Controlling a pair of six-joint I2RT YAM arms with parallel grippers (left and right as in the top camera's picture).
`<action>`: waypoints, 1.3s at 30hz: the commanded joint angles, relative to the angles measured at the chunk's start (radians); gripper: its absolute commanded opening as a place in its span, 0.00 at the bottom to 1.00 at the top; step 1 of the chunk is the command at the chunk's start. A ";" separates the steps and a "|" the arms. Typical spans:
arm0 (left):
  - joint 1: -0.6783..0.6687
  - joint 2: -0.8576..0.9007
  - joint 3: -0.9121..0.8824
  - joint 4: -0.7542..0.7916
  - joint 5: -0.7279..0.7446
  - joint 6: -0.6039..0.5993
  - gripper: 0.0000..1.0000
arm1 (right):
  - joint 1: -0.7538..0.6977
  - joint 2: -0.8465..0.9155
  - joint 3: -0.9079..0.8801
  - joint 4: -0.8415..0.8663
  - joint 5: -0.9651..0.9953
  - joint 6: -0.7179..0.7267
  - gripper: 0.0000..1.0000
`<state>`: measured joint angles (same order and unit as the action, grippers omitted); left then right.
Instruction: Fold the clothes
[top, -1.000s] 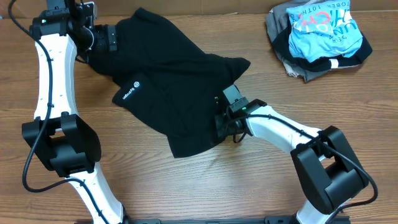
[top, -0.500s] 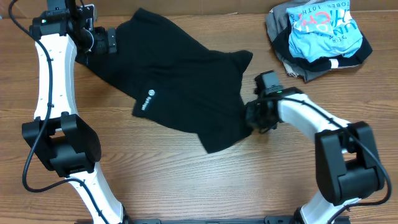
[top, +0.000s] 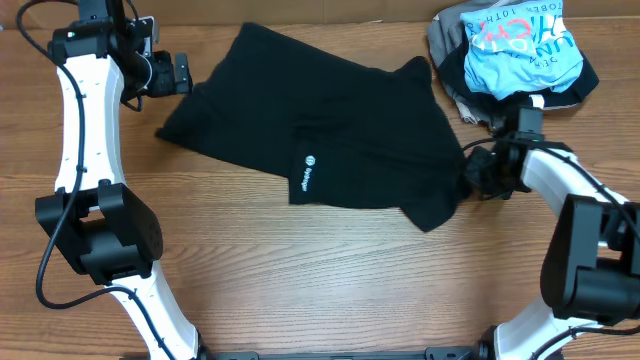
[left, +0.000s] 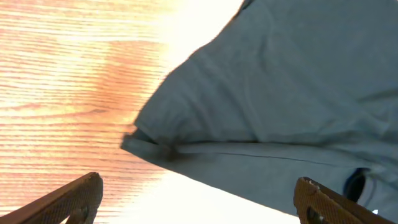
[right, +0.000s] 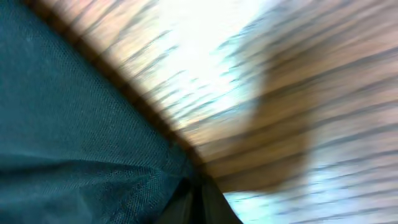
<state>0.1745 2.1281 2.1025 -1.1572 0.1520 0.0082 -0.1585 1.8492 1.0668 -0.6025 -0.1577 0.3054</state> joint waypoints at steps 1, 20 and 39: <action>-0.011 -0.023 -0.018 -0.002 -0.006 0.023 1.00 | -0.018 0.015 0.023 -0.017 -0.049 -0.026 0.09; -0.011 -0.023 -0.019 -0.019 0.003 0.022 1.00 | 0.108 -0.406 0.179 -0.266 -0.175 -0.021 0.66; -0.062 -0.023 -0.226 -0.069 -0.034 0.023 1.00 | 0.455 -0.380 0.129 -0.323 -0.122 0.032 0.97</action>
<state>0.1272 2.1262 1.9690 -1.2842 0.1513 0.0113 0.3008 1.4345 1.2106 -0.9386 -0.3115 0.3141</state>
